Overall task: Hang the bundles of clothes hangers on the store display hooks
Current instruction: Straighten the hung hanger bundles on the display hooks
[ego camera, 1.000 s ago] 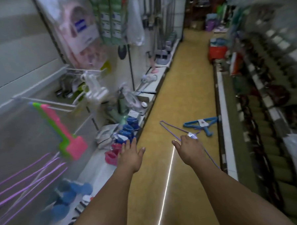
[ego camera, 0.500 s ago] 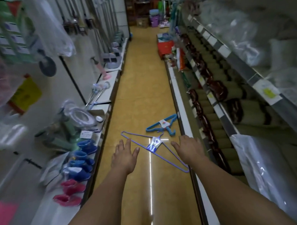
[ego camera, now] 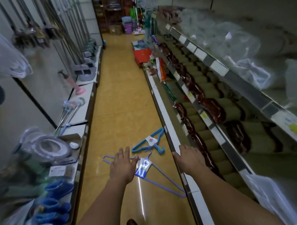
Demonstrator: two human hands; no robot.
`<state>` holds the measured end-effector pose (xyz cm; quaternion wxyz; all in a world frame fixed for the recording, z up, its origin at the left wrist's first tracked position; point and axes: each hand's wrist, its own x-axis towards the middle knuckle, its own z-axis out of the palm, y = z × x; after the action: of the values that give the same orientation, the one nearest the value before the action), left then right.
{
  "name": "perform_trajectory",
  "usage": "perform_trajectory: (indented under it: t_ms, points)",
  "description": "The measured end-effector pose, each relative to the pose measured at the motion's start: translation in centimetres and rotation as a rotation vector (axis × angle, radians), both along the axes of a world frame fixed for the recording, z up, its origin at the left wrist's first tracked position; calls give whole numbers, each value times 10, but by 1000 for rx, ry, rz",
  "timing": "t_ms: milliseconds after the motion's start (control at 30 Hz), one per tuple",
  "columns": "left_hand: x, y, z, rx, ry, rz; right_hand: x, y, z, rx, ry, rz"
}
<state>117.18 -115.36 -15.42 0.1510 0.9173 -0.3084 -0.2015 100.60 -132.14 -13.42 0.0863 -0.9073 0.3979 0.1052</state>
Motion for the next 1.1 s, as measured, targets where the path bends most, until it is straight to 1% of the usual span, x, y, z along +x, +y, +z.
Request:
perform_trajectory:
  t_ms: [133,267,433,600,767,900,1100]
  points:
    - [69,-28,-12,20,28,-17,68,-30,-7,56,-8,-25]
    - [110,-47,-34,59,45,-61,105,-56,-25,95,-29,-70]
    - [148,-70,-85,135,85,-89,143,-92,-69,100,33,-72]
    - [166,-99,-156,191,113,-83,174,-132,-135,142,40,-65]
    - [184,-141,-269,227,133,-82,204,-174,-245,130,-1,-27]
    - [195,-169,-382,260,140,-88,225,-197,-357,107,24,24]
    - [209,-195,-532,290,173,-120,249,-210,-516,157,106,21]
